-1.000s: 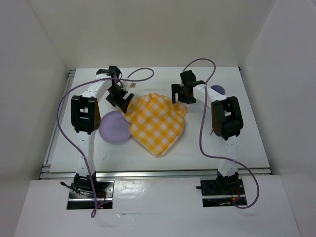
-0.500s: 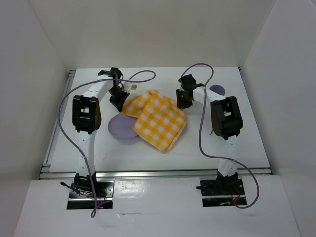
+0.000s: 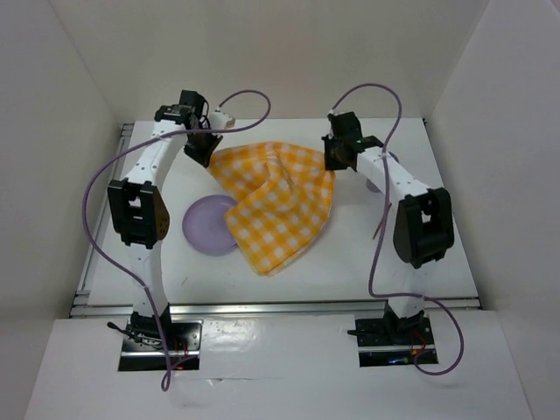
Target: Set the dinner table for one person
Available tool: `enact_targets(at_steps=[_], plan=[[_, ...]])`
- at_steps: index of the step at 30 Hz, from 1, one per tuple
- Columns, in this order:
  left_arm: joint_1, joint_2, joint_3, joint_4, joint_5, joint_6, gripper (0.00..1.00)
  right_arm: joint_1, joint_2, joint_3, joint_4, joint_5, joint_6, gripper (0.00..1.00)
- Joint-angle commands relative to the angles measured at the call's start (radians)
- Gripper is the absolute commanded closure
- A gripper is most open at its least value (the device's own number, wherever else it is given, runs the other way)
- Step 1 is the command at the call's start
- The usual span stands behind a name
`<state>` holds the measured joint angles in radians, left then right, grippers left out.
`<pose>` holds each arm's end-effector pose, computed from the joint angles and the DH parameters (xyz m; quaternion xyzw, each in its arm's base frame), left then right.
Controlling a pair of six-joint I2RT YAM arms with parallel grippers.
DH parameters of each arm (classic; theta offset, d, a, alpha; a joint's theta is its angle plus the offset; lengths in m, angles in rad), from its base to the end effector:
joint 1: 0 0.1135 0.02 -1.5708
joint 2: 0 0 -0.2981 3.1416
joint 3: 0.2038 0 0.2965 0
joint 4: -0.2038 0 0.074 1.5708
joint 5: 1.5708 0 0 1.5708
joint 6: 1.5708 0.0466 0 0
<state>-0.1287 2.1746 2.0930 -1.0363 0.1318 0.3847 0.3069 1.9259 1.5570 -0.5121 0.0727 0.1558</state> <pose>0.5309 -0.0749 0.2870 0.2612 0.9367 -0.0351 0.2304 0.4708 0.1456 0.2513 -0.0587 0.9387 0.0442 0.3367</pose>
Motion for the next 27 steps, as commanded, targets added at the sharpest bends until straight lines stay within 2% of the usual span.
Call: enact_targets(at_steps=[1,5,10,14,17,22,23,27], plan=[[0.008,-0.148,0.047,0.013,-0.052,-0.010,1.00,-0.003,-0.198,0.048,0.015,0.085,-0.030,1.00],[-0.015,-0.260,0.056,0.013,-0.086,0.029,1.00,-0.003,-0.367,0.037,0.027,0.113,-0.068,1.00],[-0.077,-0.453,0.056,0.058,-0.162,0.103,1.00,-0.003,-0.481,0.112,-0.009,0.177,-0.119,1.00],[-0.143,-0.571,0.056,0.097,-0.288,0.157,1.00,-0.003,-0.577,0.152,-0.032,0.187,-0.130,1.00],[-0.175,-0.625,0.065,0.097,-0.311,0.180,1.00,-0.003,-0.669,0.152,-0.032,0.196,-0.130,1.00],[-0.251,-0.703,0.099,0.019,-0.311,0.163,1.00,-0.003,-0.807,0.152,-0.032,0.101,-0.139,1.00],[-0.252,-0.704,0.157,-0.029,-0.258,0.134,1.00,-0.003,-0.821,0.176,-0.032,0.058,-0.139,1.00],[-0.252,-0.728,0.226,-0.099,-0.210,0.074,1.00,-0.003,-0.863,0.259,-0.081,-0.014,-0.165,1.00]])
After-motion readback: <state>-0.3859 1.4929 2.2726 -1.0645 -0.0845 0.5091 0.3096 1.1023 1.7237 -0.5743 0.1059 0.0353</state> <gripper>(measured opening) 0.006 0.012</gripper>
